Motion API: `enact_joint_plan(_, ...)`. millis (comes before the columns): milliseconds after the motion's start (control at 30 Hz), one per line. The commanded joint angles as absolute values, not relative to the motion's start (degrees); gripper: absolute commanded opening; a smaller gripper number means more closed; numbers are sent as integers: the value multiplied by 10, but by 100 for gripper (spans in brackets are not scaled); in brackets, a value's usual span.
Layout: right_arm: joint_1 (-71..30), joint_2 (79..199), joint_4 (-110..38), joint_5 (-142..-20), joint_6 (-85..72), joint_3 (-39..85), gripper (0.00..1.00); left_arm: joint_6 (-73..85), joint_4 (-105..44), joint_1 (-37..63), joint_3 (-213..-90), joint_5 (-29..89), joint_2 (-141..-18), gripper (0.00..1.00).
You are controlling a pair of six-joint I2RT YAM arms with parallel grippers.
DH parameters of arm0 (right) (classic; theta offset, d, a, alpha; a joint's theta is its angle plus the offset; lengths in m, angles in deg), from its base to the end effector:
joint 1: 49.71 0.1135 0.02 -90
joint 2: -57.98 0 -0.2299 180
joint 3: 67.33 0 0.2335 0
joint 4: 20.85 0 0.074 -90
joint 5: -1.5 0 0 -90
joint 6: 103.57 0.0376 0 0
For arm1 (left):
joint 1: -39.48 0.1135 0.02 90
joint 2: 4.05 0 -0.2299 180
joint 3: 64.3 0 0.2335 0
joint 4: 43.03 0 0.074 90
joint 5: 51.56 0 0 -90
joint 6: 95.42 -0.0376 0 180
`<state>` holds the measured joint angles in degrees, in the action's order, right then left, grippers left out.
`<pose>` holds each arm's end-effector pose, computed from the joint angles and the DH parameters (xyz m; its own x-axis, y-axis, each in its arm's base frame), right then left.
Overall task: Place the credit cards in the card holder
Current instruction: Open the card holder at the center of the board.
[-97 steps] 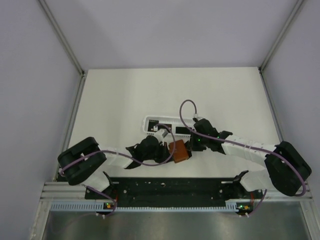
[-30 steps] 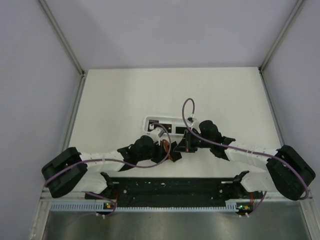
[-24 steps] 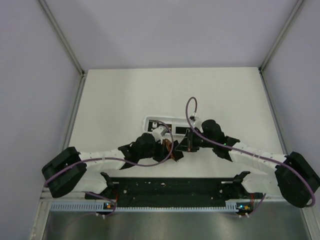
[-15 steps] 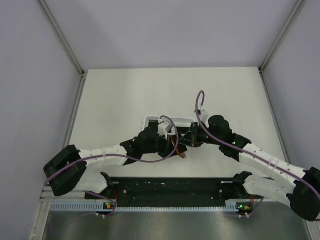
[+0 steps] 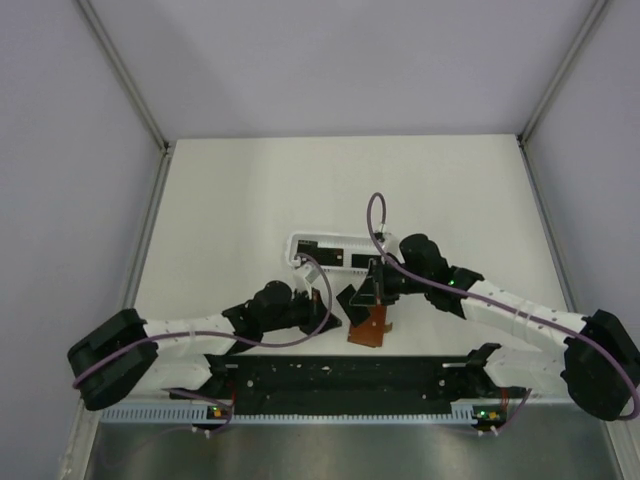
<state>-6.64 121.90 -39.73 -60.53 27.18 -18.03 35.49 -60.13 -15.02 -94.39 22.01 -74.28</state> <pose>0.1591 0.1729 0.2019 -0.8856 -0.0387 -0.4627 -0.4102 0.5325 0.7404 0.1203 -0.1869 0.1362 -0.7821 0.0148 -0.6230 0.5555 0.4695 -0.6863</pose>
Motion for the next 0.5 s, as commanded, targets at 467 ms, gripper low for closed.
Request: enact_joint_plan(467, -62, 1112, -559, -863, 376, -232, 0, 305, -345, -152, -1019, 469, -587, 0)
